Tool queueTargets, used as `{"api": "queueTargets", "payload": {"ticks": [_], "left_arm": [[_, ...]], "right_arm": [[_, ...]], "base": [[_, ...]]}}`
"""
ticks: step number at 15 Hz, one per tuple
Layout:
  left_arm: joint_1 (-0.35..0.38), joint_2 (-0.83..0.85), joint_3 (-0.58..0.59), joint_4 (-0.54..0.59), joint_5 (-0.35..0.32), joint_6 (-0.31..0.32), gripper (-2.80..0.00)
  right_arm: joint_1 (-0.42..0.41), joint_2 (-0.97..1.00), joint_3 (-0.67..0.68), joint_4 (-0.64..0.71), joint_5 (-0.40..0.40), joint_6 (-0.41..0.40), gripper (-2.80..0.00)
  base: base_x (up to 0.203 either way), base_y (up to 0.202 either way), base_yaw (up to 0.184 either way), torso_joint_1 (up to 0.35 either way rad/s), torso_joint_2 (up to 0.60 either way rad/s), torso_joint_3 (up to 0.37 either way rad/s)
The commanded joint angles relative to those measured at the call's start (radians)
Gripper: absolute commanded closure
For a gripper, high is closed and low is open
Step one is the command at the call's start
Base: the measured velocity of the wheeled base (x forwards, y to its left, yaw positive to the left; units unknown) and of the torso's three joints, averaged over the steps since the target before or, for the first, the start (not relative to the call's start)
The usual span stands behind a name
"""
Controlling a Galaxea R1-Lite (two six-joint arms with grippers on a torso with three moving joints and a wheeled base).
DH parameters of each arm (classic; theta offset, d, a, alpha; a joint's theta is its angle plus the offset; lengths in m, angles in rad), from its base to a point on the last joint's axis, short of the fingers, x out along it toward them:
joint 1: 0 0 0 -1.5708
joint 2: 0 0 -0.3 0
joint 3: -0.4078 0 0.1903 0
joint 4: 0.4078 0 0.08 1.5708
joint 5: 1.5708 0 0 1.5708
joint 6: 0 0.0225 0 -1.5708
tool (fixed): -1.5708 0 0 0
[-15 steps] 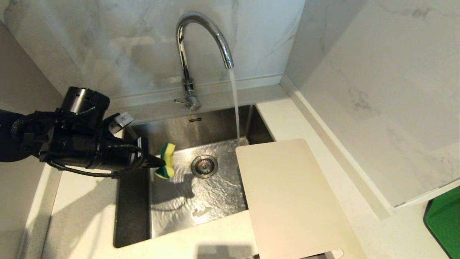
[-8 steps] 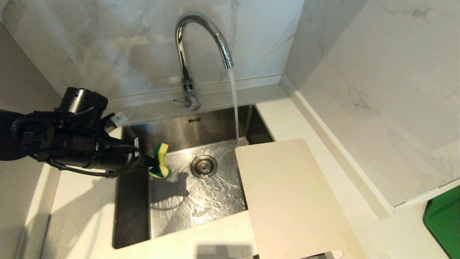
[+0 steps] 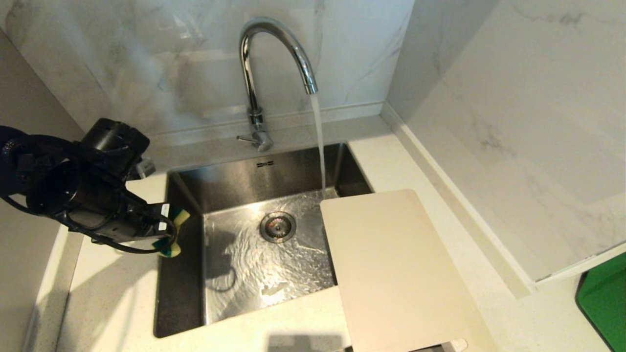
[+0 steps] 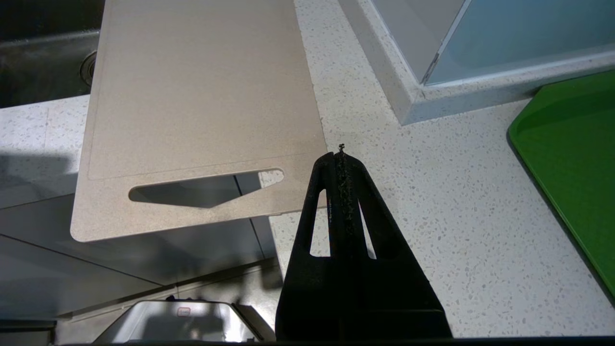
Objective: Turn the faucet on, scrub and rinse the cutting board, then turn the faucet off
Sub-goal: Put down the cleaning cloth
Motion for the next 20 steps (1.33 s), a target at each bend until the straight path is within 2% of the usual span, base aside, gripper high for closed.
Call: {"api": "queueTargets", "payload": {"ticks": [1, 3, 6, 9, 20], "left_arm": [[0.004, 0.023, -0.004, 0.033, 0.089, -0.011, 0.0], [0.029, 0.023, -0.001, 0.047, 0.12, -0.014, 0.0], [0.1, 0.058, 0.035, 0.058, 0.119, -0.016, 0.0], [0.132, 0.069, 0.079, 0.055, 0.112, -0.021, 0.0], [0.145, 0.09, 0.076, 0.053, 0.116, -0.048, 0.0]], "right_arm": [[0.0, 0.001, 0.0, 0.0, 0.001, 0.0, 0.0], [0.0, 0.001, 0.0, 0.0, 0.001, 0.0, 0.0], [0.0, 0.001, 0.0, 0.0, 0.001, 0.0, 0.0], [0.0, 0.001, 0.0, -0.001, 0.0, 0.0, 0.0], [0.0, 0.001, 0.0, 0.0, 0.001, 0.0, 0.0]], "base": [[0.0, 0.0, 0.0, 0.0, 0.0, 0.0], [0.0, 0.0, 0.0, 0.0, 0.0, 0.0], [0.0, 0.0, 0.0, 0.0, 0.0, 0.0], [0.0, 0.0, 0.0, 0.0, 0.0, 0.0], [0.0, 0.0, 0.0, 0.0, 0.0, 0.0]]}}
